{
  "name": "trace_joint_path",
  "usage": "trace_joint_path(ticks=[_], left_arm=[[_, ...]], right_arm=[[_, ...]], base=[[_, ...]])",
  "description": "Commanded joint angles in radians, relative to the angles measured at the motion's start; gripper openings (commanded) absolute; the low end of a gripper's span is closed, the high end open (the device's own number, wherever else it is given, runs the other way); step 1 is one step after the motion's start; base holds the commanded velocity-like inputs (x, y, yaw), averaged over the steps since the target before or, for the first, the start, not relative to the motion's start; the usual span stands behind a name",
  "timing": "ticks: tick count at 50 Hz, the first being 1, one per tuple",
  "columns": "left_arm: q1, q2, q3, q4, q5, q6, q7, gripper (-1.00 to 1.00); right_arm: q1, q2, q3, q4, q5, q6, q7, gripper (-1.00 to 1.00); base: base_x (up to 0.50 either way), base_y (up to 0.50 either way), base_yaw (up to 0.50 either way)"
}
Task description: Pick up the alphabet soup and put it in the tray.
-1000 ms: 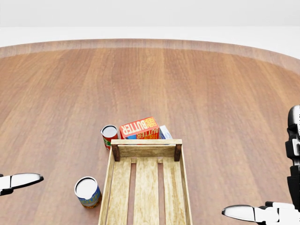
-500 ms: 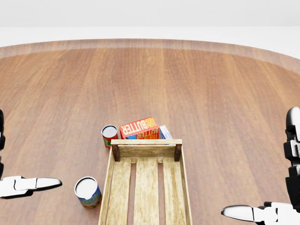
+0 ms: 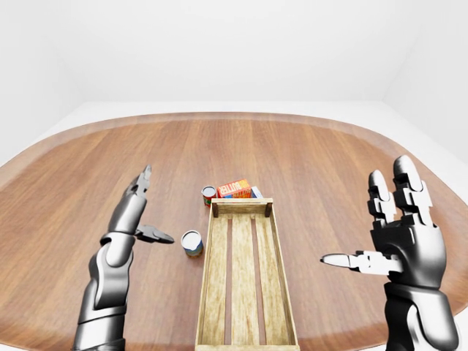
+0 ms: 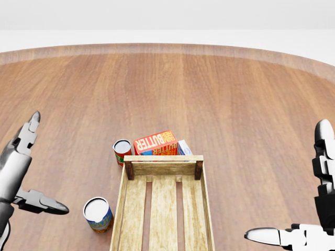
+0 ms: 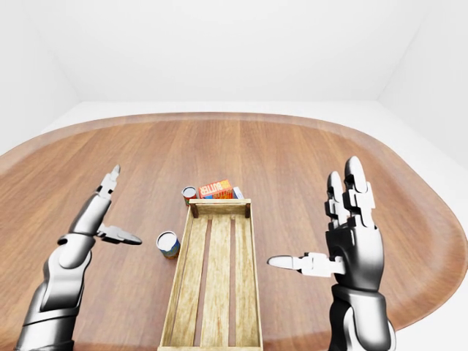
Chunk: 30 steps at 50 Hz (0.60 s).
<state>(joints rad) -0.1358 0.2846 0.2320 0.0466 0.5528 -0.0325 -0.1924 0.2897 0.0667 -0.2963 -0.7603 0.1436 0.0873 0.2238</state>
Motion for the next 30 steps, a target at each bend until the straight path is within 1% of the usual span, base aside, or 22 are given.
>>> trace_joint_path(ticks=[1,2,3,5,6,10,11,13,15,16,17,18,19,20,22,23,24,25,26,29,30], left_arm=[[-0.114,0.064,-0.054,0.169,0.289,-0.045,-0.004,1.0],[-0.115,0.063,-0.053,0.171,0.292,-0.047,-0.004,1.0],[-0.118,0.064,-0.055,0.174,0.298,-0.055,-0.008,1.0],[-0.124,0.07,-0.07,0.181,0.34,-0.055,-0.025,1.0],[-0.137,0.069,-0.082,0.196,0.358,-0.055,-0.047,1.0],[-0.159,0.076,-0.105,0.26,0.405,-0.055,-0.071,1.0],[-0.17,0.075,-0.115,0.298,0.451,-0.055,-0.074,1.0],[-0.181,0.078,-0.121,0.335,0.454,-0.055,-0.073,1.0],[-0.19,0.065,-0.122,0.349,0.467,-0.055,-0.093,1.0],[-0.196,0.066,-0.123,0.367,0.444,-0.055,-0.099,1.0],[-0.203,0.069,-0.131,0.392,0.453,-0.055,-0.088,1.0],[-0.205,0.07,-0.135,0.401,0.451,-0.055,-0.098,1.0],[-0.207,0.074,-0.144,0.412,0.481,-0.055,-0.071,1.0],[-0.21,0.07,-0.145,0.426,0.486,-0.055,-0.08,1.0],[-0.218,0.067,-0.143,0.408,0.469,-0.055,-0.136,1.0],[-0.231,0.067,-0.153,0.477,0.479,-0.055,-0.092,1.0],[-0.24,0.068,-0.158,0.501,0.479,-0.055,-0.083,1.0],[-0.241,0.068,-0.157,0.484,0.474,-0.055,-0.113,1.0],[-0.241,0.064,-0.152,0.455,0.459,-0.055,-0.161,1.0],[-0.251,0.057,-0.152,0.459,0.443,-0.055,-0.189,1.0],[-0.26,0.057,-0.156,0.476,0.442,-0.055,-0.181,1.0]], right_arm=[[0.002,0.002,-0.019,-0.011,0.015,0.0,0.005,1.0],[0.002,0.002,-0.02,-0.011,0.015,0.0,0.006,1.0],[0.003,0.004,-0.02,-0.013,0.015,0.0,0.007,1.0],[0.006,0.006,-0.019,-0.017,0.015,0.0,0.008,1.0],[0.007,0.007,-0.021,-0.019,0.015,0.0,0.009,1.0],[0.004,0.011,-0.032,-0.027,0.022,0.0,0.007,1.0],[0.002,0.011,-0.035,-0.024,0.021,0.0,0.003,1.0],[0.001,0.011,-0.035,-0.022,0.022,0.0,0.003,1.0],[-0.001,0.011,-0.038,-0.024,0.025,0.0,0.001,1.0],[-0.001,0.011,-0.039,-0.023,0.026,0.0,0.0,1.0],[-0.001,0.011,-0.038,-0.023,0.026,0.0,0.0,1.0],[-0.002,0.011,-0.039,-0.024,0.028,0.0,-0.001,1.0],[-0.002,0.011,-0.043,-0.028,0.032,0.0,-0.003,1.0],[0.002,0.012,-0.045,-0.034,0.035,0.0,-0.002,1.0],[0.003,0.014,-0.05,-0.037,0.038,0.0,-0.001,1.0],[0.001,0.015,-0.052,-0.036,0.04,0.0,-0.001,1.0],[0.0,0.015,-0.051,-0.035,0.04,0.0,-0.002,1.0],[-0.002,0.015,-0.052,-0.035,0.043,0.0,-0.003,1.0],[-0.003,0.015,-0.051,-0.036,0.044,0.0,-0.005,1.0],[-0.004,0.014,-0.044,-0.032,0.037,0.0,-0.009,1.0],[-0.005,0.013,-0.043,-0.029,0.036,0.0,-0.009,1.0]], base=[[0.0,0.0,0.0],[0.0,0.0,0.0],[0.0,0.0,0.0],[0.0,0.0,0.0],[0.0,0.0,0.0],[0.0,0.0,0.0],[0.0,0.0,0.0],[0.0,0.0,0.0],[0.0,0.0,0.0],[0.0,0.0,0.0],[0.0,0.0,0.0],[0.0,0.0,0.0],[0.0,0.0,0.0],[0.0,0.0,0.0],[0.0,0.0,0.0],[0.0,0.0,0.0],[0.0,0.0,0.0],[0.0,0.0,0.0],[0.0,0.0,0.0],[0.0,0.0,0.0],[0.0,0.0,0.0]])
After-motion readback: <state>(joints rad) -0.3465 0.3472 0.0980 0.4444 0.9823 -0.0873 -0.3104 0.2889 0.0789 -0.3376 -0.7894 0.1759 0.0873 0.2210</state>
